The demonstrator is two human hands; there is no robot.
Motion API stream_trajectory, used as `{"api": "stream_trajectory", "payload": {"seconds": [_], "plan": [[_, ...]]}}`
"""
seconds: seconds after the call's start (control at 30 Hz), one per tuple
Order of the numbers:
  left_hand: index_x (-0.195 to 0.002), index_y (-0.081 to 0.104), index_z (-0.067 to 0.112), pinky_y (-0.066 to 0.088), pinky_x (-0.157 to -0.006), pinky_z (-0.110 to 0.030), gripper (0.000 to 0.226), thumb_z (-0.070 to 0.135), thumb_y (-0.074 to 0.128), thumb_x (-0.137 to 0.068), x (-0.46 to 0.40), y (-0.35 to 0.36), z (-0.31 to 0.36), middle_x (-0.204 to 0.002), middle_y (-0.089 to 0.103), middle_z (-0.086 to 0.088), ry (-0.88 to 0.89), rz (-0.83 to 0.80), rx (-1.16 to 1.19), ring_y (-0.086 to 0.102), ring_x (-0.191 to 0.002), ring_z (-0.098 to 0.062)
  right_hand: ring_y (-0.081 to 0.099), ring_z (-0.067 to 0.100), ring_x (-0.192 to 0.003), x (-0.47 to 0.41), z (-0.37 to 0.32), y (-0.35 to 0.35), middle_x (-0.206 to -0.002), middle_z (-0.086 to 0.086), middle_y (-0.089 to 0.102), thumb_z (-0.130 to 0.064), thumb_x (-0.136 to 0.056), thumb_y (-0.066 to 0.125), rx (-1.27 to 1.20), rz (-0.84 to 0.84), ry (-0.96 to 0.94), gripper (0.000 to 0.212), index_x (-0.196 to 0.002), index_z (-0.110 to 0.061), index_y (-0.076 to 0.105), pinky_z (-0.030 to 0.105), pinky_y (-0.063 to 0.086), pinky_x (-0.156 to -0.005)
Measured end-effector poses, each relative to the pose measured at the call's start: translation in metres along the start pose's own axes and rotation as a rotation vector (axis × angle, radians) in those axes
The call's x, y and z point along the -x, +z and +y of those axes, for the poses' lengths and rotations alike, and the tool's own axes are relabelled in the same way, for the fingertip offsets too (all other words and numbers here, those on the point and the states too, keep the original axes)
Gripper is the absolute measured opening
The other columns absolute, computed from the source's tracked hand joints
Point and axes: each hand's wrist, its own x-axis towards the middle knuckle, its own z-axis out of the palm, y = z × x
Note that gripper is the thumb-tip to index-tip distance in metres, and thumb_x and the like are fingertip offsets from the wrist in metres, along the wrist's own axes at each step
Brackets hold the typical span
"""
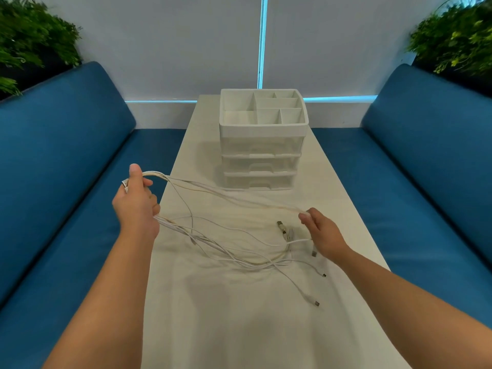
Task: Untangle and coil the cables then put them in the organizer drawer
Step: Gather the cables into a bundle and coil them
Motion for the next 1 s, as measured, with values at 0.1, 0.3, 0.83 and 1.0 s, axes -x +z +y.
{"api": "stream_trajectory", "payload": {"seconds": [0.1, 0.3, 0.83, 1.0], "plan": [[-0.073, 0.051, 0.018, 0.02, -0.04, -0.023, 0.04, 0.052, 0.057, -0.093, -0.001, 0.001, 0.002, -0.053, 0.031, 0.007, 0.006, 0.011, -0.007, 0.021, -0.042, -0.008, 0.052, 0.023, -0.09, 0.001, 0.022, 0.006, -0.1, 0.004, 0.058, -0.012, -0.1, 0.039, 0.349, -0.172, -0.078, 0.019, -0.11, -0.015, 0.055, 0.031, 0.038, -0.076], [-0.072, 0.051, 0.017, 0.02, -0.041, -0.024, 0.04, 0.051, 0.058, -0.092, 0.004, 0.005, -0.005, -0.055, 0.032, 0.007, -0.024, 0.011, -0.036, 0.021, -0.043, -0.009, 0.047, 0.026, -0.113, 0.002, 0.038, 0.014, -0.119, 0.011, 0.046, 0.002, -0.094, 0.038, 0.559, -0.255, -0.022, 0.054, -0.145, -0.016, 0.041, 0.026, 0.036, -0.096], [-0.074, 0.053, 0.018, 0.02, -0.043, -0.026, 0.04, 0.053, 0.056, -0.092, -0.002, 0.0, -0.009, -0.054, 0.032, 0.007, -0.044, 0.021, -0.062, 0.022, -0.043, -0.009, 0.057, 0.022, -0.071, -0.008, 0.019, 0.0, -0.085, 0.006, 0.065, -0.023, -0.102, 0.045, 0.063, 0.163, 0.258, 0.023, -0.099, -0.005, 0.059, 0.024, 0.039, -0.056], [-0.074, 0.054, 0.018, 0.019, -0.042, -0.025, 0.04, 0.053, 0.056, -0.092, -0.001, 0.002, -0.011, -0.055, 0.031, 0.007, -0.043, 0.022, -0.066, 0.022, -0.043, -0.008, 0.06, 0.029, -0.081, -0.008, 0.029, -0.001, -0.093, 0.008, 0.071, -0.008, -0.099, 0.039, 0.551, 0.134, 0.136, 0.025, -0.11, -0.014, 0.061, 0.036, 0.045, -0.074]]}}
